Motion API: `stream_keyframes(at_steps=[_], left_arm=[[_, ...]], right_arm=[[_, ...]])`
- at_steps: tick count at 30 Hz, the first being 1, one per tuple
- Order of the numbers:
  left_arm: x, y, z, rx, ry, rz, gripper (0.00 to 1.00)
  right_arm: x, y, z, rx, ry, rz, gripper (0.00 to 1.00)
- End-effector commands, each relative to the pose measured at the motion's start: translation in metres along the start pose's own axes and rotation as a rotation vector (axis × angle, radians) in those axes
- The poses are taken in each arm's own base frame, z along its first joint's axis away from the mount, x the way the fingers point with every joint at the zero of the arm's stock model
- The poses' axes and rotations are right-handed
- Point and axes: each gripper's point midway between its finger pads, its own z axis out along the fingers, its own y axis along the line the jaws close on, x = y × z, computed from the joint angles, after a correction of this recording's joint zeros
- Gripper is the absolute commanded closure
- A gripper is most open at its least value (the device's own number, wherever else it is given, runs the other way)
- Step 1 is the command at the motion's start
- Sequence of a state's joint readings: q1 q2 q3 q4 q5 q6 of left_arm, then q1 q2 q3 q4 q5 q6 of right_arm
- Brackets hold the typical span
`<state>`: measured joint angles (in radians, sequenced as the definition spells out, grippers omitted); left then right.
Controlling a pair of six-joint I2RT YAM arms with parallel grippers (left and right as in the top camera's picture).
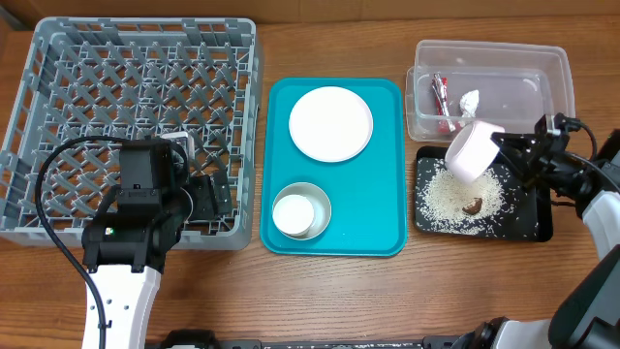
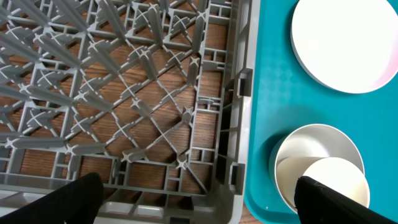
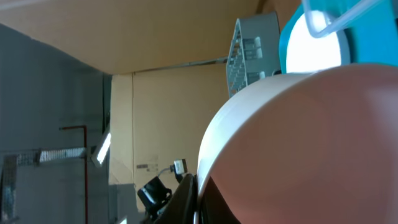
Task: Sort waste into correct bins and load items into the dishwasher
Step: 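Tip the rice bowl over the black tray to empty it, then carry the emptied bowl back and set it on the teal tray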
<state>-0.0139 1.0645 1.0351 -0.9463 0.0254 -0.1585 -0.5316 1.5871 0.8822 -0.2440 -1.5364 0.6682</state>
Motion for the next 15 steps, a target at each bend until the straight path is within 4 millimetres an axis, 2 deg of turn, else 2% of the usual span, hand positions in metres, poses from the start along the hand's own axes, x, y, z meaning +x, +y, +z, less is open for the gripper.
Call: stream_keyframes(at_steps=[1, 5, 10, 15], left_arm=[[-0.009, -0.003, -0.005, 0.009, -0.025, -0.016, 0.00], [-0.009, -0.004, -0.005, 0.009, -0.026, -0.016, 0.00], [-0.009, -0.003, -0.005, 0.009, -0.025, -0.015, 0.00], [-0.009, -0.003, -0.005, 0.009, -0.025, -0.015, 0.00]], right_arm=[[0.010, 0.011, 0.009, -0.023, 0.053, -0.043, 0.96], [0.019, 0.013, 0.028, -0.017, 0.115, -0.113, 0.96], [0.038, 0.006, 0.064, 0.026, 0.197, -0.119, 0.96], [0.043, -0.001, 0.095, 0.111, 0.204, -0.166, 0.96]])
